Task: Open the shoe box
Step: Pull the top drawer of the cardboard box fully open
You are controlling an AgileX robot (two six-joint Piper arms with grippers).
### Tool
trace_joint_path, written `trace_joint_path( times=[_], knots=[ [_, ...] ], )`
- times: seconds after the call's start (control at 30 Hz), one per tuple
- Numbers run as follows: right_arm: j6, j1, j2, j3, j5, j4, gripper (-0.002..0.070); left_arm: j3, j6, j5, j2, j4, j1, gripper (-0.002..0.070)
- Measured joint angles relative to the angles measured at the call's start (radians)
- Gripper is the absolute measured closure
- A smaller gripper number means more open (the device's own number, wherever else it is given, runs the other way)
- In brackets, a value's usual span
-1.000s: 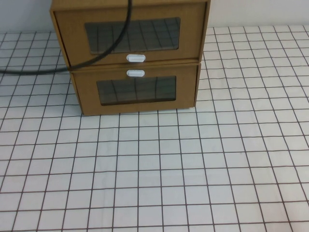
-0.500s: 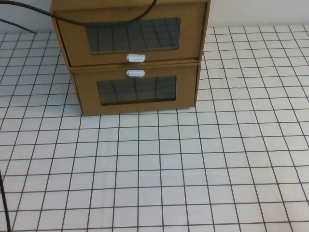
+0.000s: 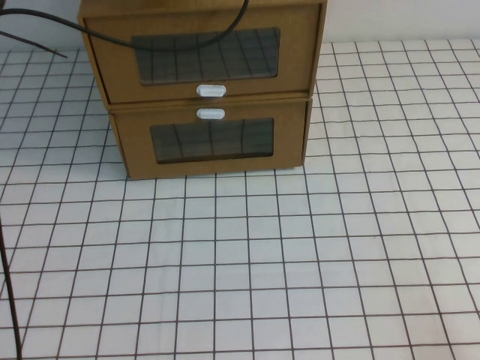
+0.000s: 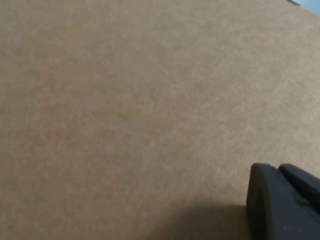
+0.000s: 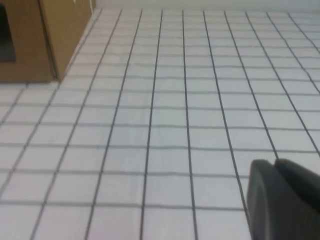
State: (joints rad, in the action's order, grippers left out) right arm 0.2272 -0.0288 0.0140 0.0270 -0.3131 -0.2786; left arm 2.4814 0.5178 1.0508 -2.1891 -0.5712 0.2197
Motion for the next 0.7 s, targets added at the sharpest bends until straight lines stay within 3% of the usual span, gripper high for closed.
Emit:
trace_joint_path(
  times=[0.27, 0.4, 0.53, 0.7],
  knots=[
    [0.0, 0.0, 0.0, 0.0, 0.237, -0.521, 0.0689, 0.0, 0.0, 0.0, 0.001, 0.007, 0.0, 0.0677],
    [0.0, 0.0, 0.0, 0.0, 0.313, -0.681, 0.069, 0.001, -0.002, 0.0, 0.001, 0.007, 0.0, 0.0677],
    [0.013, 0.0, 0.0, -0.02, 0.223, -0.752, 0.069, 0.001, -0.003, 0.0, 0.001, 0.007, 0.001, 0.0677],
    [0.022, 0.0, -0.174, -0.215, 0.005, -0.693, 0.0689, 0.001, -0.009, 0.0, 0.001, 0.012, 0.001, 0.0678]
  ],
)
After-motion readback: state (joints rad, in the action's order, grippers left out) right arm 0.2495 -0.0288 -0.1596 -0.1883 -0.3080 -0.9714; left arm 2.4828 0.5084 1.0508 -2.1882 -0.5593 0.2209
